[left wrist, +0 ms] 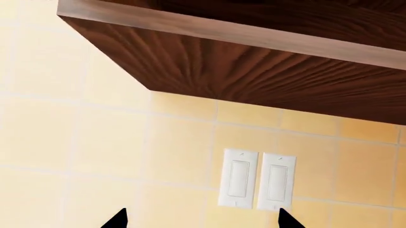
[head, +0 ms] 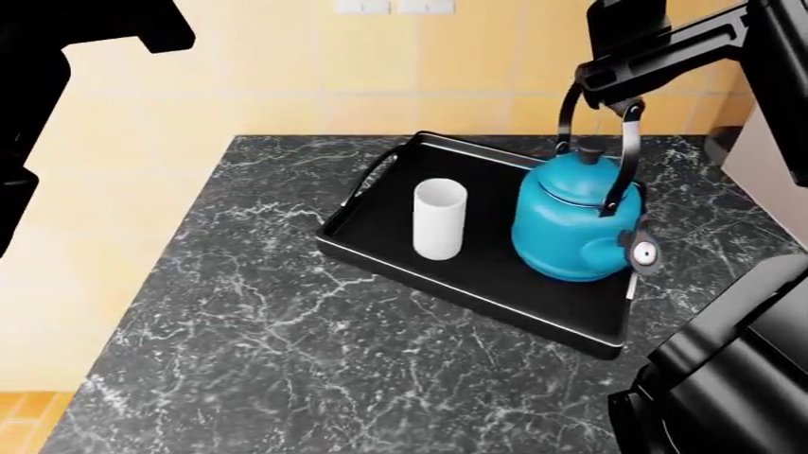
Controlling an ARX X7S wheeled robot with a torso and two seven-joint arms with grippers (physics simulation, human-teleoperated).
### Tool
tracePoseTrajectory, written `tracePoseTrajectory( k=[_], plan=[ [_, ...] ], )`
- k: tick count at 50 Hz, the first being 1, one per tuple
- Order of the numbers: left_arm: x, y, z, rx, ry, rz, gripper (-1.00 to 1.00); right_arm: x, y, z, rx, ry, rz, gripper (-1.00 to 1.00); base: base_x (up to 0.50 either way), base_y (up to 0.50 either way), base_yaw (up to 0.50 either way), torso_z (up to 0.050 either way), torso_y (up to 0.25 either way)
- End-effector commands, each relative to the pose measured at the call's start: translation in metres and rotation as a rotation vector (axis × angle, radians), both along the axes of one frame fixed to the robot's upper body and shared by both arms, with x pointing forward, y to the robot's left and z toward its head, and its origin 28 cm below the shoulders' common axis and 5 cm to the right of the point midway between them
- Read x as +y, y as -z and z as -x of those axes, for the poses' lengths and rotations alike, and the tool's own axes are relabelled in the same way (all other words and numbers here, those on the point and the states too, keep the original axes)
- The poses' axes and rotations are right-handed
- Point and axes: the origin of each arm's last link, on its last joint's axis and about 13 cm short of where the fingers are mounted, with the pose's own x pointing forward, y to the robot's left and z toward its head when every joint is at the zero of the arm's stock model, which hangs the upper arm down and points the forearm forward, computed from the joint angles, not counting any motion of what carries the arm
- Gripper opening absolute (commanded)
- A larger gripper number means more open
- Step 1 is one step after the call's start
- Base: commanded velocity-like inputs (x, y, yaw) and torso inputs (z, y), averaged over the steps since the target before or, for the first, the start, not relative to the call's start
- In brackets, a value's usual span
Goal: Pick the kettle from the counter and place it on the tray. Then pick the mug from the cabinet and place it on the tray. Then close the cabinet doors.
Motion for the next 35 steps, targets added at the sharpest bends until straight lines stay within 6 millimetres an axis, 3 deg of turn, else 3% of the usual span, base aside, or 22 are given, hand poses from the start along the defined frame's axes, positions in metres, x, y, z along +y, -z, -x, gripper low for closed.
tracePoseTrajectory(
  k=[1,35],
  plan=[
    [0.0004,0.0005,-0.0011,0.001,-0.002,0.001,1.0,-0.0003,0.0009,-0.0007,0.0,0.0,-0.002,1.0,0.0,0.18,0.0,0.0,0.0],
    [0.0026,-0.0005,-0.0015,-0.001,-0.006,0.009,1.0,0.001,-0.0001,-0.001,0.001,-0.001,0.0,1.0,0.0,0.18,0.0,0.0,0.0]
  ],
)
